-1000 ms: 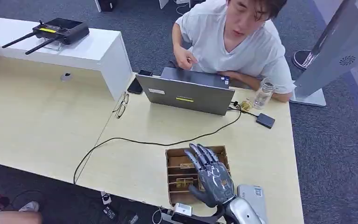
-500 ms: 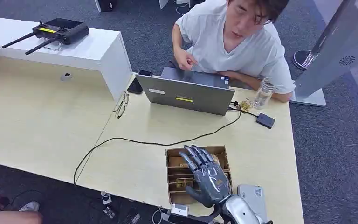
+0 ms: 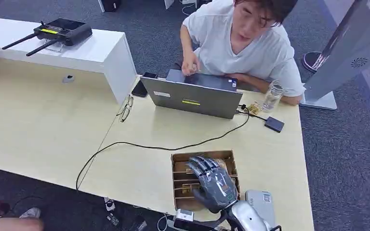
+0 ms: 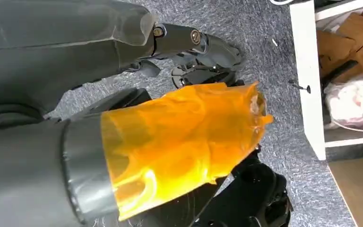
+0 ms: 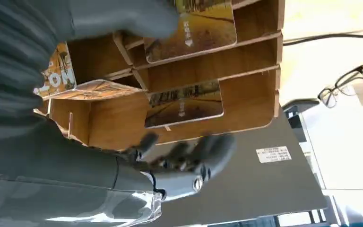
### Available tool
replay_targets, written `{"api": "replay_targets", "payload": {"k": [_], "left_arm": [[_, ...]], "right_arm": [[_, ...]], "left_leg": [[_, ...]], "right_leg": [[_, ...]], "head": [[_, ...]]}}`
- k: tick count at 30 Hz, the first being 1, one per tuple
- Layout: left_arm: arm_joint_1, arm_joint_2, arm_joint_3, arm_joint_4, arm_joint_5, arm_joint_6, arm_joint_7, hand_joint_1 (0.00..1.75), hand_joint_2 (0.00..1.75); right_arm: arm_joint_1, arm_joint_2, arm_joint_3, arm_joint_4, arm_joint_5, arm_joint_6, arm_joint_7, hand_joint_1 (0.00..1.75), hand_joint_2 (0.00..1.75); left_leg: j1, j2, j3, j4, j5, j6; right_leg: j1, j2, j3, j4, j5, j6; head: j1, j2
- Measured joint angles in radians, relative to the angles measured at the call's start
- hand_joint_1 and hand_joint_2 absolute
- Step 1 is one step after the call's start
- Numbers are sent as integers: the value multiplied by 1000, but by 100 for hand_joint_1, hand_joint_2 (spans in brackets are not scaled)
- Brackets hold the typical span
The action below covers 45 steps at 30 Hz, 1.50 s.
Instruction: Pass the card to the sensor for recognition and then transmit it.
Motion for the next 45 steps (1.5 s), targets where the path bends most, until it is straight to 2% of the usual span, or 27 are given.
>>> {"api": "replay_targets", "payload": {"k": [4, 12, 14, 15, 19, 20, 25, 27, 28, 30, 32, 33, 45], "left_arm": [[0, 0, -4, 0, -3, -1, 1, 0, 0], [0, -1, -18, 0, -6, -6, -3, 0, 0], [-5, -11, -19, 0, -5, 5, -20, 0, 0], [-11, -21, -19, 0, -4, 13, -21, 0, 0], [-24, -46, -27, 0, -6, 19, -20, 0, 0], [-25, -48, -31, 0, -8, 17, -21, 0, 0], [-27, -50, -44, 0, -12, 11, -26, 0, 0], [-27, -50, -46, 0, -12, 11, -29, 0, 0], [-27, -50, -47, 0, -12, 11, -29, 0, 0], [-27, -50, -48, 0, -12, 11, -31, 0, 0], [-27, -50, -49, 0, -12, 11, -31, 0, 0], [-27, -50, -49, 0, -14, 11, -31, 0, 0], [-27, -50, -70, 0, -17, 11, -31, 0, 0]], "right_arm": [[-1, 0, 3, 4, 1, 1, 1, 143, 175], [-14, 0, 10, 10, 2, 5, 5, 140, 175], [-14, 0, 10, 11, 2, 4, 6, 141, 175], [-13, -1, 10, 11, 2, 3, 6, 138, 175], [-13, -2, 10, 11, -1, 4, 3, 143, 175], [-13, -2, 10, 11, -2, 3, 0, 140, 175], [-12, -2, 10, 11, -9, 3, -10, 148, 175], [-12, -2, 10, 10, -11, 3, -11, 140, 175], [-12, -2, 10, 10, -15, 2, -11, 103, 175], [-10, -3, 10, 9, -18, 2, -13, 52, 175], [-9, -4, 10, 4, -22, 2, -16, 24, 175], [-8, -6, 10, -1, -25, 2, -20, 3, 175], [-8, -27, 25, -27, -43, 23, -31, 0, 175]], "left_leg": [[0, 0, 0, 0, 0, 0], [0, 0, 0, 0, 0, 0], [-1, 0, 0, 0, 0, 0], [-1, 0, 0, 0, 0, 1], [-1, 1, 0, 0, 0, 1], [-1, 1, 0, 0, 0, 1], [0, 0, 0, 0, 0, 1], [0, 0, 0, 0, 0, 1], [0, 0, 0, 0, 0, 1], [0, 0, 0, 0, 0, 1], [0, 0, 0, 0, 0, 1], [0, 0, 0, 0, 0, 1], [-1, 0, 0, 0, 0, 1]], "right_leg": [[0, 0, 0, 0, 0, 0], [0, 0, 0, 0, 0, 0], [0, 0, 0, 0, 0, 0], [0, -1, 0, 0, 0, 0], [0, 0, 0, 0, 1, 0], [0, 0, 0, 0, 1, 0], [0, 0, 0, 0, 1, 0], [0, 0, 0, 0, 1, 0], [0, 0, 0, 0, 1, 0], [0, 0, 0, 0, 1, 0], [0, 0, 0, 0, 1, 0], [0, 0, 0, 0, 1, 0], [0, 0, 0, 0, 1, 0]], "head": [[0, 0], [0, 0], [-1, 0], [0, 0], [0, 0], [0, 0], [0, 0], [0, 0], [0, 0], [0, 0], [0, 0], [0, 0], [0, 0]]}}
